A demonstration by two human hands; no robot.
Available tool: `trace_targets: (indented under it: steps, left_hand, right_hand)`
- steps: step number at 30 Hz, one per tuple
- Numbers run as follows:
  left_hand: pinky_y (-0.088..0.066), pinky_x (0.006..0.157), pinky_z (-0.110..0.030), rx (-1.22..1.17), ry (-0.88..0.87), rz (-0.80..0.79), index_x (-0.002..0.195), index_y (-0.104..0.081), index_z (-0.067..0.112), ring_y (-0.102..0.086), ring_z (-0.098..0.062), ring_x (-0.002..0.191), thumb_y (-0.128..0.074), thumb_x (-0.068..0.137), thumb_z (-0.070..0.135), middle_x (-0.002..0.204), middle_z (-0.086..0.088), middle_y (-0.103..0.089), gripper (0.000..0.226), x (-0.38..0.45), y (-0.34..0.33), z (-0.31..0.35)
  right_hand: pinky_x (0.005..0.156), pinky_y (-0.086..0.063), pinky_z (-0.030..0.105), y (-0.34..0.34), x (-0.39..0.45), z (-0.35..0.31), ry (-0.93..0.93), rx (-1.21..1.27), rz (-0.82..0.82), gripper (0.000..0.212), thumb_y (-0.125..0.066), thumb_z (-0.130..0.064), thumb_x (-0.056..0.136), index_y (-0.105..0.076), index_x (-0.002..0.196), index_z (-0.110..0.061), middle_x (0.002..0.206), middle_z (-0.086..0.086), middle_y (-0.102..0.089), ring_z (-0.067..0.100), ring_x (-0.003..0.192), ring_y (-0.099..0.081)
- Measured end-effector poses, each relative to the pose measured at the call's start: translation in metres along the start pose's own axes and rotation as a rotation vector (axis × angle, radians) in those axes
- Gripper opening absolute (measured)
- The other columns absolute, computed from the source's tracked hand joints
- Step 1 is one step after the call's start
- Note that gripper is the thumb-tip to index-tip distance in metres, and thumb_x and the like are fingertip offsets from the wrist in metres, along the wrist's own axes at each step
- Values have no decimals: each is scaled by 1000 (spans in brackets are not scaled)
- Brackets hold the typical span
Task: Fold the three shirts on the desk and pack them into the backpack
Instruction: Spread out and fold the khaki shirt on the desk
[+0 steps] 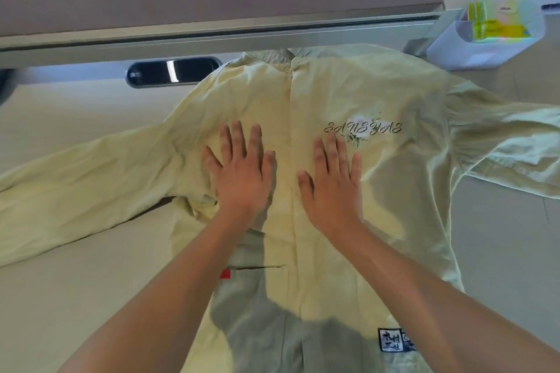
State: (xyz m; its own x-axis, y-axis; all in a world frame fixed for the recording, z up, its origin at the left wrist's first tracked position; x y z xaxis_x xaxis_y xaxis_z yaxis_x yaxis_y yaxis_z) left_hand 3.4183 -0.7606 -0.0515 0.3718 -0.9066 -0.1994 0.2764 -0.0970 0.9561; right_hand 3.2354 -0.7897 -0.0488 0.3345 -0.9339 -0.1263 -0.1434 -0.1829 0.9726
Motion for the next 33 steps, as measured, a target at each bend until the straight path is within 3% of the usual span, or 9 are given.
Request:
trace_targets:
  steps: [3, 11, 14, 17, 23, 29, 33]
  left_hand:
    - [6, 124, -64, 41, -2, -14, 165, 6, 35, 20, -23, 158, -10, 107, 58, 173, 0, 17, 64, -8, -11, -10]
    - [9, 123, -64, 56, -9, -75, 165, 9, 34, 24, -24, 157, -10, 105, 60, 172, -2, 22, 68, -1, -9, -7]
    - [6, 125, -61, 32, -11, -123, 166, 2, 29, 18, -26, 159, -17, 105, 56, 174, -6, 12, 69, -17, 6, -10]
    - [1, 127, -58, 13, 46, -66, 166, -7, 25, 11, -29, 160, -25, 107, 51, 174, -11, 1, 67, -59, 33, -30]
    - [-4, 127, -59, 15, 229, -20, 166, -12, 27, 8, -27, 160, -28, 108, 52, 174, -9, -2, 65, -155, 81, -112]
    - [-7, 127, -58, -2, 430, 21, 166, -11, 27, 5, -27, 160, -29, 107, 53, 174, -11, -3, 67, -200, 116, -217]
    - [-9, 127, -58, -21, 487, 51, 166, -12, 28, 5, -27, 160, -30, 107, 54, 174, -11, -3, 67, -197, 122, -290]
  right_hand:
    - [129, -4, 58, -11, -6, -4, -14, -43, -12, 74, -22, -54, 108, -11, 167, -11, 175, 11, 2, 26, 162, 9]
    - [129, 0, 58, -15, -5, -2, -6, -59, -6, 76, -17, -58, 107, -9, 167, -13, 175, 11, 4, 27, 162, 7]
    - [128, -2, 59, -12, -8, -4, -24, -66, -43, 74, -14, -57, 109, -5, 167, -13, 175, 12, 6, 28, 162, 8]
    - [128, -7, 59, -2, -19, -21, -10, -40, -100, 72, -20, -52, 109, -7, 167, -11, 175, 13, 2, 30, 162, 3]
    - [129, -14, 53, 24, -62, -107, 214, 81, -137, 69, -32, -48, 107, -14, 167, -17, 175, 8, -10, 26, 162, -5]
    - [131, -6, 48, 22, -66, -216, 377, 119, -183, 70, -33, -47, 108, -11, 167, -17, 176, 8, -2, 23, 162, 2]
    - [130, 1, 48, 1, -34, -283, 373, 65, -126, 73, -29, -54, 108, -7, 168, -20, 175, 12, 4, 27, 162, 8]
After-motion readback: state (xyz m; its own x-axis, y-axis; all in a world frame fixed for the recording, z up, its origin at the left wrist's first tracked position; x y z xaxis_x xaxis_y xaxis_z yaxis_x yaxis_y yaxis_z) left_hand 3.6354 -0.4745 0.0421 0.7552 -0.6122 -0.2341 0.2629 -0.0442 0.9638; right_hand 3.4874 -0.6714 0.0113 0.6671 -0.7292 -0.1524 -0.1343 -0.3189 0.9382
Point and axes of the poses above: each hand's wrist, its own x-axis towards the middle knuckle, its own y-axis out of the back of the hand, z = x × y, the point moved 4 cm from there along x, towards the middle knuckle
